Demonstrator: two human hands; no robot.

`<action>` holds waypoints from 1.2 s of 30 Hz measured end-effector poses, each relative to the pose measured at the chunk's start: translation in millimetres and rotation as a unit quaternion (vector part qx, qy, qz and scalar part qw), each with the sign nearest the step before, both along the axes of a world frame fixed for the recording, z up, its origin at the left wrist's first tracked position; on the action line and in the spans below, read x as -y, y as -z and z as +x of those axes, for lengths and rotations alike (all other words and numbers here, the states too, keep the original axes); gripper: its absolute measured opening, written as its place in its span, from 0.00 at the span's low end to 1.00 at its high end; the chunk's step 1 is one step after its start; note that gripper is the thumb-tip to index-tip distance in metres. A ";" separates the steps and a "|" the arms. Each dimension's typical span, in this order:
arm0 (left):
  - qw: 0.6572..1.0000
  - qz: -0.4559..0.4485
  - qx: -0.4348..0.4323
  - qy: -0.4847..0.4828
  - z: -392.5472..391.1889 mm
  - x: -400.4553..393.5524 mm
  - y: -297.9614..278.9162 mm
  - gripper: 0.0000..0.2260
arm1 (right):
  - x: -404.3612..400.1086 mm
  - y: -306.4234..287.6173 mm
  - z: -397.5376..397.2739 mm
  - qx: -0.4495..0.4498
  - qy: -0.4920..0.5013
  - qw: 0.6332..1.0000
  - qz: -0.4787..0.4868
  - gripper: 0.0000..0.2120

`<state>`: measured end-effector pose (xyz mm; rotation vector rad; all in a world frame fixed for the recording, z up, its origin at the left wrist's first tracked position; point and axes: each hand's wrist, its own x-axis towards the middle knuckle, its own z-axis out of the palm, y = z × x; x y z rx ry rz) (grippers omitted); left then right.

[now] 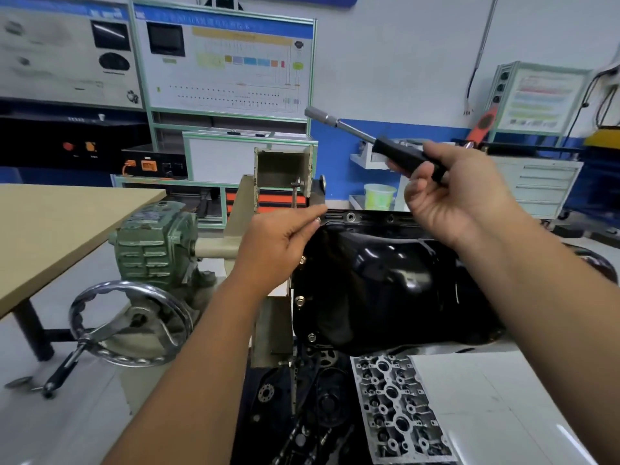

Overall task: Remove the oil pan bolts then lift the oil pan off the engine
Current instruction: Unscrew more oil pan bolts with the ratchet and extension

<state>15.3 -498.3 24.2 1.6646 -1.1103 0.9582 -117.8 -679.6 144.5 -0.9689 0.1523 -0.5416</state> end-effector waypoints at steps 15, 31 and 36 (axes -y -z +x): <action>0.996 -0.058 -0.072 -0.021 -12.1 14.3 -5.4 0.04 | -0.6 7.5 -2.5 -0.046 -0.008 0.999 0.010 0.06; 0.957 -0.032 -0.264 0.112 -12.9 -1.6 -15.1 0.10 | 3.6 7.1 0.5 -0.056 -0.020 0.998 0.036 0.04; 0.973 0.022 -0.215 0.079 -14.8 -1.0 -17.3 0.12 | 1.0 6.9 -0.3 -0.058 -0.021 0.998 0.025 0.05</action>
